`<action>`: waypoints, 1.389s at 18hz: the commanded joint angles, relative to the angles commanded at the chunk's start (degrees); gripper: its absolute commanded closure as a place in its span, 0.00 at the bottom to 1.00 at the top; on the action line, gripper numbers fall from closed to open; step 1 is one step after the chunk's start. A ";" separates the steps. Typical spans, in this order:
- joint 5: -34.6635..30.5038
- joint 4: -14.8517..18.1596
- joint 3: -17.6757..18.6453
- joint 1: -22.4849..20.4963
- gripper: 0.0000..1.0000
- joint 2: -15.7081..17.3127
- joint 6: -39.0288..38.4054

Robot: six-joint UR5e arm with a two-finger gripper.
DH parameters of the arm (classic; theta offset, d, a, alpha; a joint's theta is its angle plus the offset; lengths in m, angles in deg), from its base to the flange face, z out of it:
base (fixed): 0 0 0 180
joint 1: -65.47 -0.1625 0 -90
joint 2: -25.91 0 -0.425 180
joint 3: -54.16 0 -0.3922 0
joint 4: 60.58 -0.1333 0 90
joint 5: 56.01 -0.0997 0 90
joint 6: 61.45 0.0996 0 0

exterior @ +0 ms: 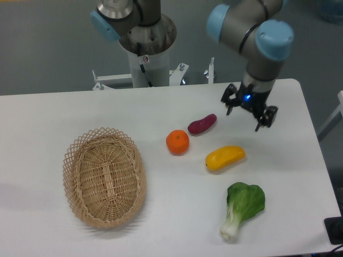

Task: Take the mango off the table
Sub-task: 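Move the open gripper down over the yellow mango, then close the gripper around the yellow mango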

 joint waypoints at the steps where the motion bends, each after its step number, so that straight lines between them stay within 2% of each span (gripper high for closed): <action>1: 0.00 0.00 0.00 0.79 0.00 -0.35 1.93; 8: -7.90 -5.09 0.44 6.60 0.00 -4.75 4.05; 17: -8.09 -9.93 0.18 7.48 0.00 -8.35 4.41; 22: -8.17 -10.46 -0.09 7.48 0.00 -9.58 4.15; 25: -8.26 -12.22 0.97 7.91 0.00 -10.29 3.45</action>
